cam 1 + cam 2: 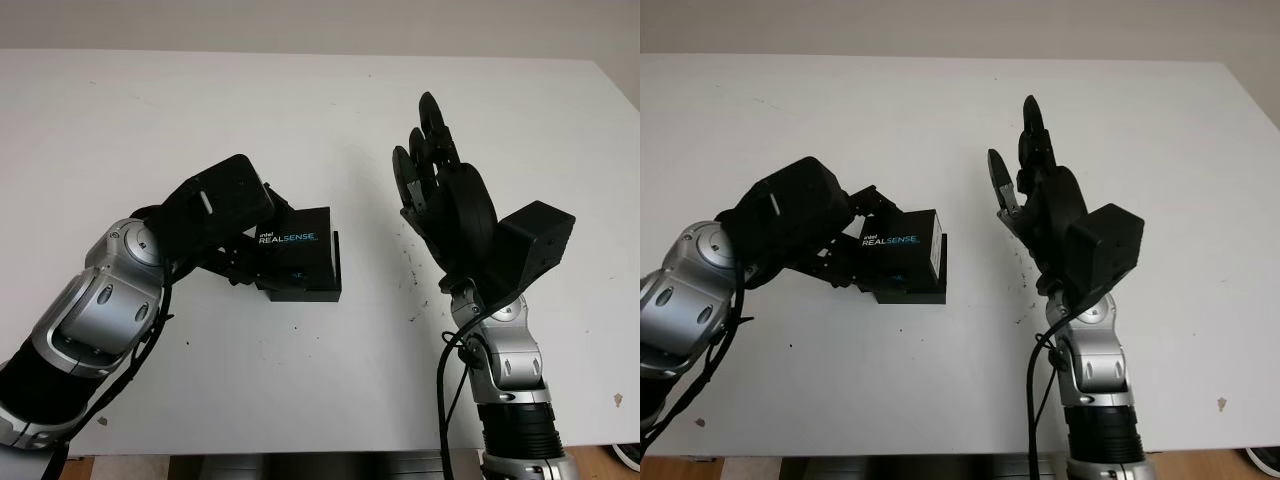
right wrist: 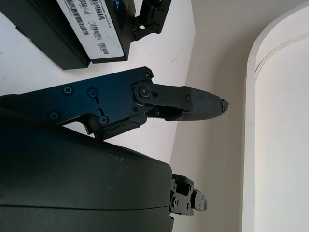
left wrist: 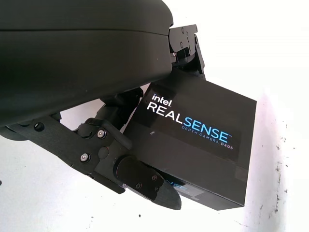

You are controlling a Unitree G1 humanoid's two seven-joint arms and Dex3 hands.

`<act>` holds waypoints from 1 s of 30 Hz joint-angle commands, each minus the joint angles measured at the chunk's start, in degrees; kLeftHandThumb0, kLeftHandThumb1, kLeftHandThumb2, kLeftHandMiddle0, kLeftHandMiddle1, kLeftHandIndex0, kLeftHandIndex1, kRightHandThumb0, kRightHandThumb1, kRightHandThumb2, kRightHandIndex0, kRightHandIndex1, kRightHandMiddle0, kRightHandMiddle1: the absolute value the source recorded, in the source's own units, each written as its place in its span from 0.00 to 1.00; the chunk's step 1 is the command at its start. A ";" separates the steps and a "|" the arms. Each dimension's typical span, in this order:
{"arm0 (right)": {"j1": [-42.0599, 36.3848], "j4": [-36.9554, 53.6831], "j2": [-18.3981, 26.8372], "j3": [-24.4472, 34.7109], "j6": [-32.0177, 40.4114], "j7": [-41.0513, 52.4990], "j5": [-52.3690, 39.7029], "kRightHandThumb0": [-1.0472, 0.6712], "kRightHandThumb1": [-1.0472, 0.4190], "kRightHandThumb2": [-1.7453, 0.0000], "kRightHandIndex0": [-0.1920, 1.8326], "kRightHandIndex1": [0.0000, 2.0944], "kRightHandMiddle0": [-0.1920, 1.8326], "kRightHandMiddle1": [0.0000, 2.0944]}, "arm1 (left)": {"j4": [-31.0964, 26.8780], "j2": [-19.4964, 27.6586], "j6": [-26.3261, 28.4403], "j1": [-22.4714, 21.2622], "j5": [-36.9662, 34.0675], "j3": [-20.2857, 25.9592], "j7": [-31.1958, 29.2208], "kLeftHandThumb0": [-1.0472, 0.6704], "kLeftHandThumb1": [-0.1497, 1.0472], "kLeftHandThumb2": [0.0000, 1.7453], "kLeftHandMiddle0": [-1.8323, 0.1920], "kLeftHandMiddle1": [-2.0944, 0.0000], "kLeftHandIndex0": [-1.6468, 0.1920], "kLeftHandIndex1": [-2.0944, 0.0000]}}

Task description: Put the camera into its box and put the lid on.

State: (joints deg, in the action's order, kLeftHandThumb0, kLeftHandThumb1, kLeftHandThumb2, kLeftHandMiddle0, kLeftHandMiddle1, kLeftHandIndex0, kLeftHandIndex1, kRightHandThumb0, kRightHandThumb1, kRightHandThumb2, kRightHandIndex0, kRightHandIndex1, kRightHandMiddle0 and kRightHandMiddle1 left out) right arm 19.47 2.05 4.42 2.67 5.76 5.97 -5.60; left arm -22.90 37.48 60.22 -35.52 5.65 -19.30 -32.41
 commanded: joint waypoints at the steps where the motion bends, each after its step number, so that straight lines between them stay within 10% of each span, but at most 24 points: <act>1: -0.53 1.35 -0.15 0.14 0.29 0.11 -0.55 0.23 0.00 0.74 0.02 0.03 0.05 0.03 | -0.97 0.20 -0.41 0.04 -0.03 -0.93 -0.43 0.40 1.00 0.12 0.55 0.00 0.73 0.00; 30: -0.55 0.73 -0.32 -0.16 0.70 -0.66 0.36 0.23 0.00 0.75 0.03 0.03 0.05 0.03 | -4.18 -3.51 3.99 0.56 -1.05 -2.15 1.15 0.36 1.00 0.14 0.56 0.00 0.70 0.00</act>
State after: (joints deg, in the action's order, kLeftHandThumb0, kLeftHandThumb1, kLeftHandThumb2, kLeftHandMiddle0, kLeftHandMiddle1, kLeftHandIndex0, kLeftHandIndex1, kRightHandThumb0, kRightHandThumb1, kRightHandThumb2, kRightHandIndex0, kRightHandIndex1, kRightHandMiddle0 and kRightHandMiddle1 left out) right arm 19.33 2.07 4.07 2.65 6.78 5.43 -5.39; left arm -25.38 34.67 63.90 -35.18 5.31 -20.17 -30.94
